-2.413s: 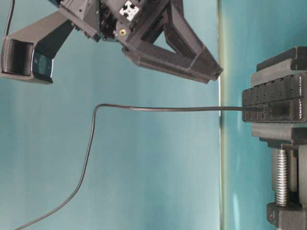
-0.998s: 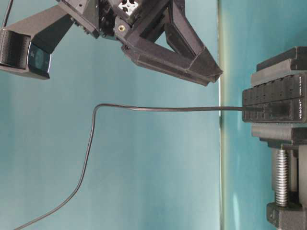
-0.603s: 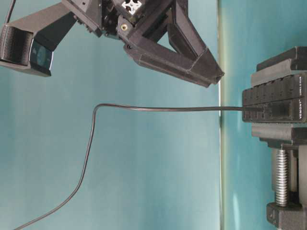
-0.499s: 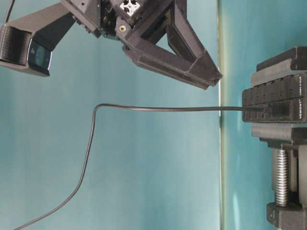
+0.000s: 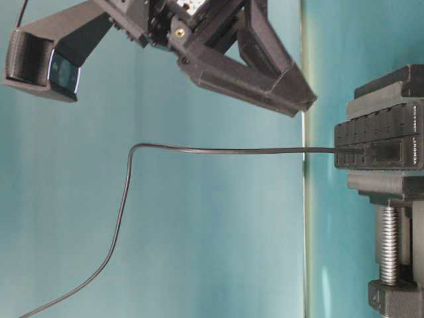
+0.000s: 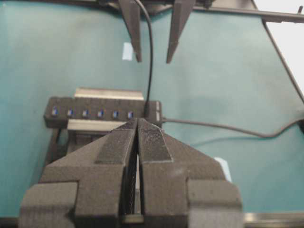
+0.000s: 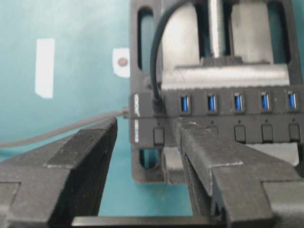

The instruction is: Insert the USB into the front port of the fixed hub.

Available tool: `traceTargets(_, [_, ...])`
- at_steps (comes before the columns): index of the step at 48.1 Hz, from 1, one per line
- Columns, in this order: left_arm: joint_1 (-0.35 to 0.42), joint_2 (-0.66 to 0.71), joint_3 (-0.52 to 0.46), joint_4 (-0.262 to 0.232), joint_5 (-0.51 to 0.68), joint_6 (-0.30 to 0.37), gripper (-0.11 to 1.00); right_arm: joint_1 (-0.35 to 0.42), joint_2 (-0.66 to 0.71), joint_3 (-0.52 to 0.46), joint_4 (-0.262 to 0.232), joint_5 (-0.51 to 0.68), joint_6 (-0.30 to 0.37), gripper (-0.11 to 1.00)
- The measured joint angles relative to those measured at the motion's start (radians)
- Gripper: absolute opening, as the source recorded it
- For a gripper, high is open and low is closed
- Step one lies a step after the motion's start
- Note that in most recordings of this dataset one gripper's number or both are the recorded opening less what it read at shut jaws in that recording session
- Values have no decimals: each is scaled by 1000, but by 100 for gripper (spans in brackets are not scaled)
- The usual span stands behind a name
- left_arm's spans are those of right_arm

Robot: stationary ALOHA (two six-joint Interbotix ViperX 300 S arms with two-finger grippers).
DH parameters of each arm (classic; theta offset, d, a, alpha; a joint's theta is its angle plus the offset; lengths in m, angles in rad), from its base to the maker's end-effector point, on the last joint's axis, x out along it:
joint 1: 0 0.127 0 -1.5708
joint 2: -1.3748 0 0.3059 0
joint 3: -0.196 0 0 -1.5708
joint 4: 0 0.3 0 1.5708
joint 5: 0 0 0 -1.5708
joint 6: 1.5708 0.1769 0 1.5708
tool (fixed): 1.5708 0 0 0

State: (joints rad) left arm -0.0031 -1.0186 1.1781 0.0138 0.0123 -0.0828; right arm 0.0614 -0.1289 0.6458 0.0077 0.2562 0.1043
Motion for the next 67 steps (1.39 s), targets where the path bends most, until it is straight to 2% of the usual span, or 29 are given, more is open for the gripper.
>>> traceTargets(67, [0, -3, 17, 0, -17, 0, 0, 0, 2, 12, -2, -58, 0, 58])
